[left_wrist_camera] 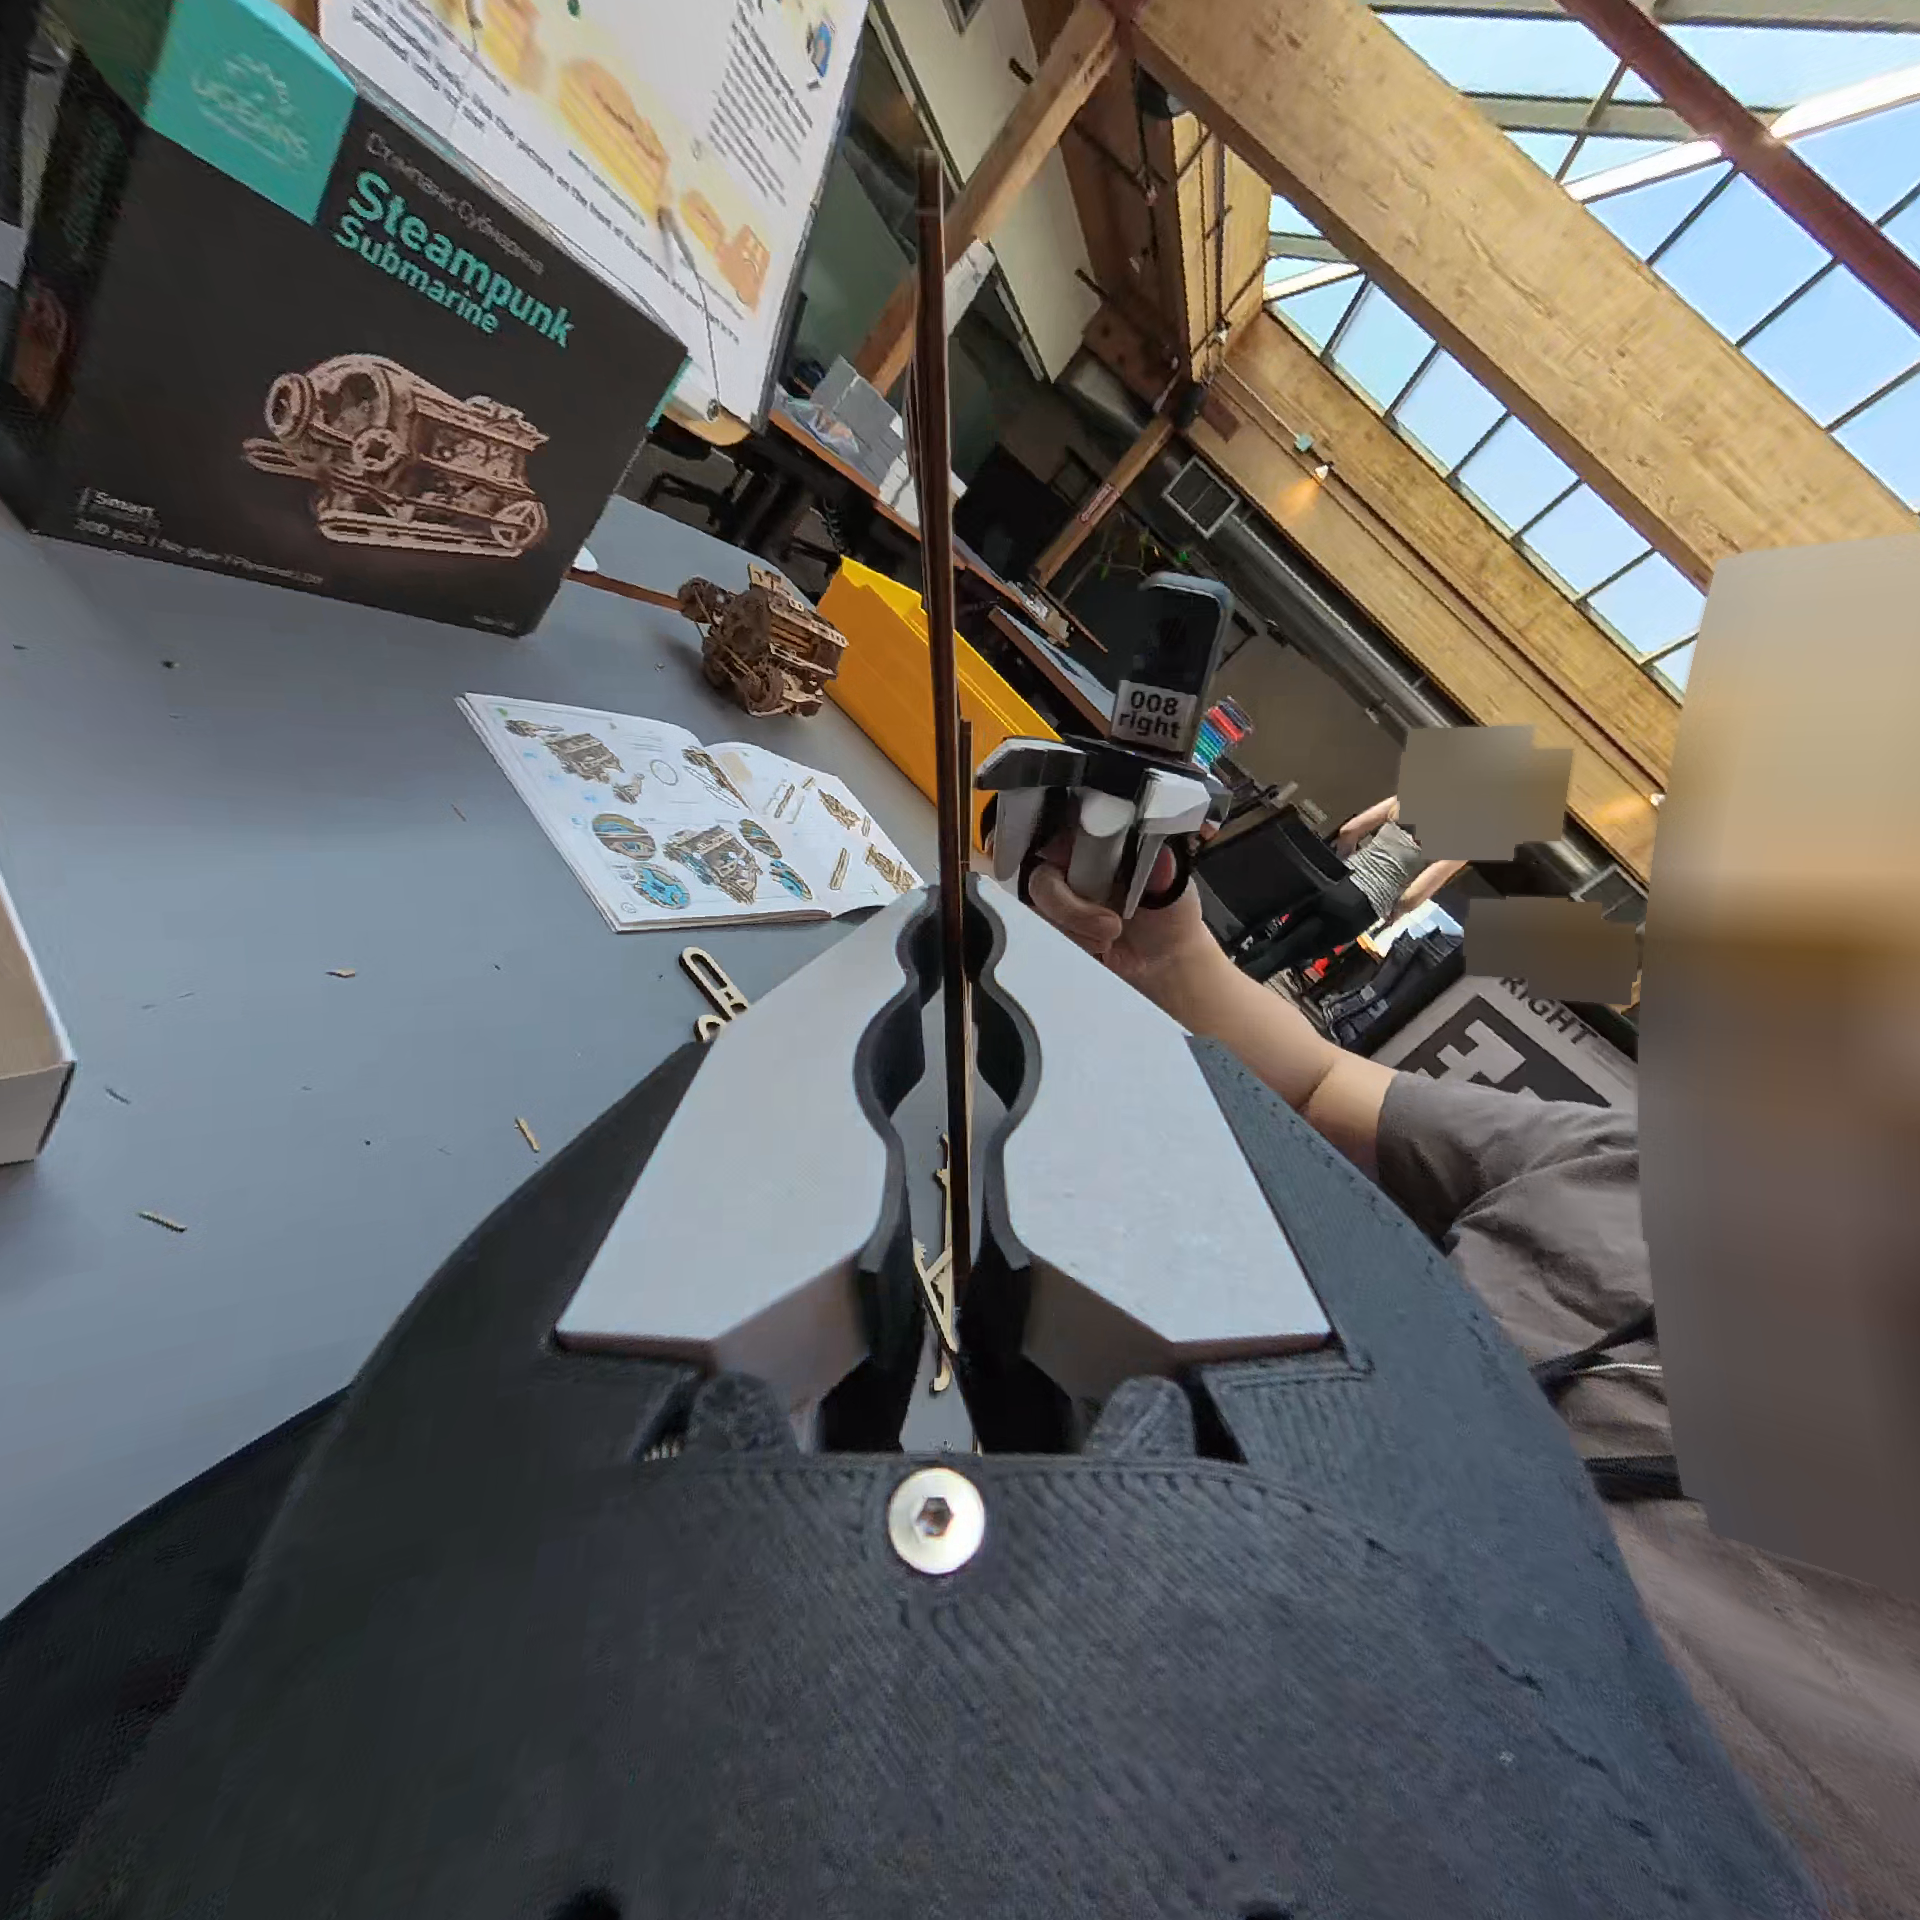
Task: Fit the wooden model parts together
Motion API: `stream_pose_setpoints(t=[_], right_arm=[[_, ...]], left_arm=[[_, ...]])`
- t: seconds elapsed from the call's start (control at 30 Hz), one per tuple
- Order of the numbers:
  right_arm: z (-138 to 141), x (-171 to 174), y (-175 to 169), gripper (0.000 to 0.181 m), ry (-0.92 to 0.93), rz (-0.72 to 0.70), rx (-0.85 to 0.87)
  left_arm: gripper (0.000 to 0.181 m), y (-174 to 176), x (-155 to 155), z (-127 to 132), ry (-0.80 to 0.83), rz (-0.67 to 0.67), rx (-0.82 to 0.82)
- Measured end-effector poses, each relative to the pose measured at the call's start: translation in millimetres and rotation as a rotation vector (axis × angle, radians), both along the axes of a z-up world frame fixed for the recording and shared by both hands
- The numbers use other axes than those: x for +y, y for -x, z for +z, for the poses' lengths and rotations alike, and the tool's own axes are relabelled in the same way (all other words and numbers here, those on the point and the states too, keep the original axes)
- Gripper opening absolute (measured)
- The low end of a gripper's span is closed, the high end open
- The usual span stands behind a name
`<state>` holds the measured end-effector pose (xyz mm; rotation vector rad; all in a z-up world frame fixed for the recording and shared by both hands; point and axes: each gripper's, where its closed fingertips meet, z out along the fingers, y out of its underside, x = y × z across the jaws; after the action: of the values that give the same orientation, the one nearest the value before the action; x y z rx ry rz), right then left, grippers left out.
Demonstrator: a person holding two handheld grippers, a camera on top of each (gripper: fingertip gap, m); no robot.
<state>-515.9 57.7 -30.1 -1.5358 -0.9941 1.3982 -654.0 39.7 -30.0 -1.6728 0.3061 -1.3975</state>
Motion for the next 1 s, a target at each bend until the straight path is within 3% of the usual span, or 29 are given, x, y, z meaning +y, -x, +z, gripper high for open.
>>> stream_pose_setpoints(t=[0.03,0.1,0.23,0.27,0.3,0.33,0.4,0.53,0.67,1.0], right_arm=[[2.4,-0.9,22.6,0.054,0.204,0.081,0.027],[5.3,-2.7,63.8,0.047,0.388,0.204,0.052],[-18.5,-11.8,116.9,0.033,0.343,0.248,-0.060],[-21.0,-18.7,122.5,0.015,0.354,0.270,-0.057],[-25.9,-23.8,124.2,0.000,0.361,0.284,-0.066],[-33.7,-22.3,124.3,0.000,0.368,0.259,-0.086],[-46.1,-13.5,118.8,0.000,0.444,0.191,-0.087],[-75.3,21.4,94.0,0.000,0.743,0.040,-0.063],[-96.1,48.7,89.3,0.000,0.904,-0.043,-0.126],[-98.2,49.3,100.1,0.000,0.912,-0.005,-0.170]], left_arm=[[0.000,2.9,-1.1,-1.7,-0.004,0.017,-0.017],[0.000,7.2,-1.6,-1.1,-0.001,0.032,-0.073],[0.000,10.8,1.7,-13.6,0.027,0.017,-0.061],[0.000,10.1,2.1,-17.0,0.038,0.002,-0.061],[0.000,9.8,2.0,-17.7,0.047,-0.017,-0.079],[0.001,9.5,3.2,-22.1,0.071,-0.027,-0.075],[0.030,12.5,7.2,-34.6,0.089,-0.006,-0.006],[0.044,47.6,10.6,-47.5,-0.023,0.211,0.229],[0.042,70.6,-5.5,-50.1,-0.080,0.331,0.357],[0.033,106.7,-48.4,-68.2,-0.051,0.443,0.464]])
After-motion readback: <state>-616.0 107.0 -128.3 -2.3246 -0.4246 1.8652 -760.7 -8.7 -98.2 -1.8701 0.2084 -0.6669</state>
